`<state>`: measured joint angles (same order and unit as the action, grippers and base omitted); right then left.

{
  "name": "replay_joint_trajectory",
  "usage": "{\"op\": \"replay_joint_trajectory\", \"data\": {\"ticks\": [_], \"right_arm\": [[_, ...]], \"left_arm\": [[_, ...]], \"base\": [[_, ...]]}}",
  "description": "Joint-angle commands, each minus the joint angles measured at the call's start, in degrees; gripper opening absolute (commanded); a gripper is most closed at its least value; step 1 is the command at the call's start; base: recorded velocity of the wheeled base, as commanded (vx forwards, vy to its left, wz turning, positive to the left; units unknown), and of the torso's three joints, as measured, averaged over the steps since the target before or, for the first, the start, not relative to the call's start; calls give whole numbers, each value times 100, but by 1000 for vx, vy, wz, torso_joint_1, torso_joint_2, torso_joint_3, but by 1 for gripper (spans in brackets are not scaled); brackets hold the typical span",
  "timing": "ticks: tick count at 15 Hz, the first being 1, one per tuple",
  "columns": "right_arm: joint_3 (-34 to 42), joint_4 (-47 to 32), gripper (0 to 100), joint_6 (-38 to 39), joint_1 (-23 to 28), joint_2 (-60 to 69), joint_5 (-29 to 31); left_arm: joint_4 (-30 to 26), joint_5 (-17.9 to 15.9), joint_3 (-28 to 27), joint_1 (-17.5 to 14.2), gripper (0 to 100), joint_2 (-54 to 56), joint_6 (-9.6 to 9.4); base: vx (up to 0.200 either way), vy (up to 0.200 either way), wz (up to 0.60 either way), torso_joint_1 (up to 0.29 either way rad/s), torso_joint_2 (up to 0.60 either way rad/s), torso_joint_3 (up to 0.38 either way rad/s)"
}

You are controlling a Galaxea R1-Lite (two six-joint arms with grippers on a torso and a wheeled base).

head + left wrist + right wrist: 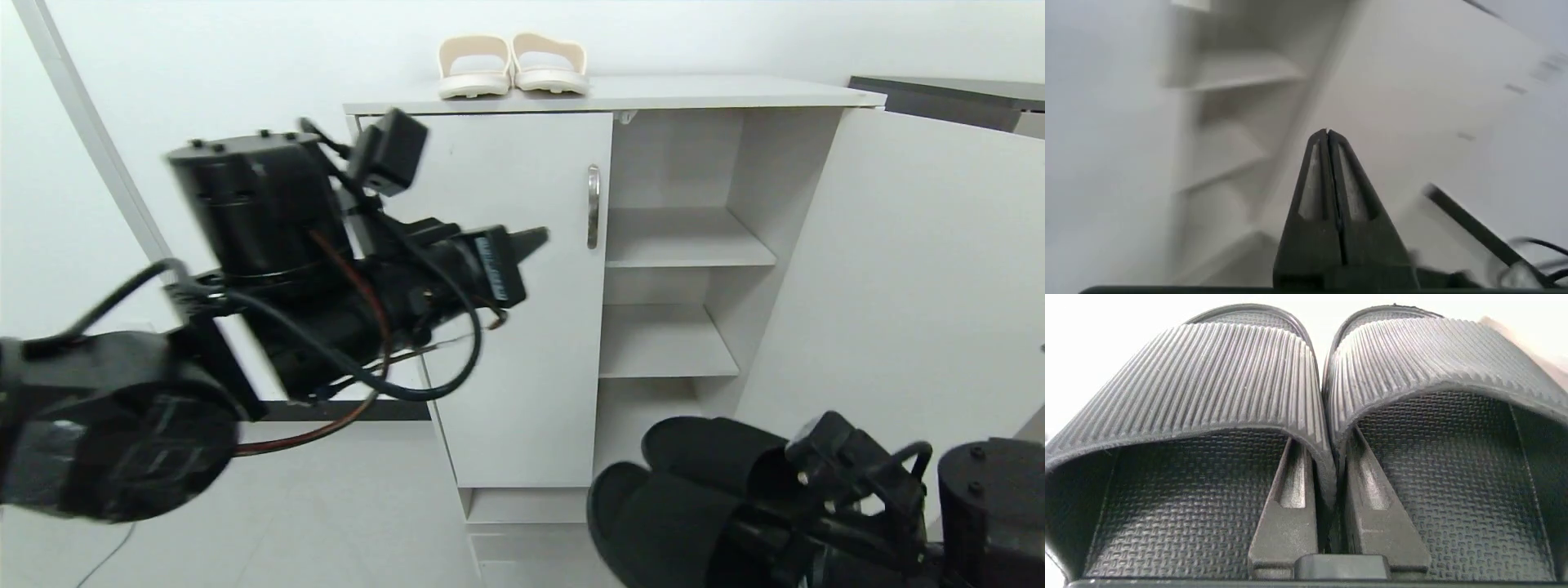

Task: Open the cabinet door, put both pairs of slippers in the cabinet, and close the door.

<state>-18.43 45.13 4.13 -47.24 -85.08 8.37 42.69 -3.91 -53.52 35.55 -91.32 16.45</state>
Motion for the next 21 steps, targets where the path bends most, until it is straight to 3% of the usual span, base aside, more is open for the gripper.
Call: {"op": "replay_joint_trajectory", "data": {"ticks": [1,3,4,5,7,8,9,10,11,12,13,14,15,17,19,21], "right_arm": [[-609,5,0,395,426,-624,771],[-987,13,0,413,470,-914,1527],[-1119,22,0,404,461,-993,1949],[-1136,22,0,387,452,-1011,2116],[-1075,31,0,413,444,-958,2124],[-996,40,0,430,444,-932,2133],[-917,75,0,430,444,-870,2133],[-881,136,0,422,444,-844,2133],[-846,172,0,413,444,-826,2133],[-820,189,0,404,444,-826,2133],[-802,198,0,404,426,-817,2124],[-785,198,0,395,417,-835,2124],[-785,198,0,395,382,-844,2080],[-750,198,0,395,285,-870,2080],[-750,198,0,395,250,-870,2072],[-750,207,0,395,224,-905,2063]], "left_arm": [[-103,1464,1581,-1182,0,2162,-423],[-762,1859,2240,-2228,0,3577,-607],[-1668,1894,2513,-2922,0,4676,-607],[-2626,1894,2601,-3317,0,5634,-607],[-4814,1912,2671,-3687,0,7418,-625],[-5658,1921,2733,-3810,0,8104,-643],[-6159,2009,2891,-3924,0,8631,-678],[-6159,2351,3234,-3968,0,8657,-643],[-5746,2553,3620,-3968,0,8649,-651],[-5403,2492,3910,-3968,0,8649,-704],[-4454,1929,4710,-3968,0,8649,-968],[-4041,1569,5062,-3968,0,8649,-1056],[-3759,857,5352,-3968,0,8649,-1144],[-4296,523,5343,-3959,0,8649,-1161],[-4252,330,5343,-3353,0,8798,-1214],[-4252,347,5343,-3537,0,9114,-1275]], "base": [[0,0,0,0,0,0],[0,0,0,0,0,0],[0,0,0,0,0,0],[0,0,0,0,0,0],[0,0,0,0,0,0],[0,0,0,0,0,0],[0,0,0,0,0,0],[0,0,0,0,0,0],[0,0,0,0,0,0],[0,0,0,0,0,0],[0,0,0,0,0,0],[0,0,0,0,0,0],[0,0,0,0,0,0],[0,0,0,0,0,0],[0,0,0,0,0,0],[0,0,0,0,0,0]]}}
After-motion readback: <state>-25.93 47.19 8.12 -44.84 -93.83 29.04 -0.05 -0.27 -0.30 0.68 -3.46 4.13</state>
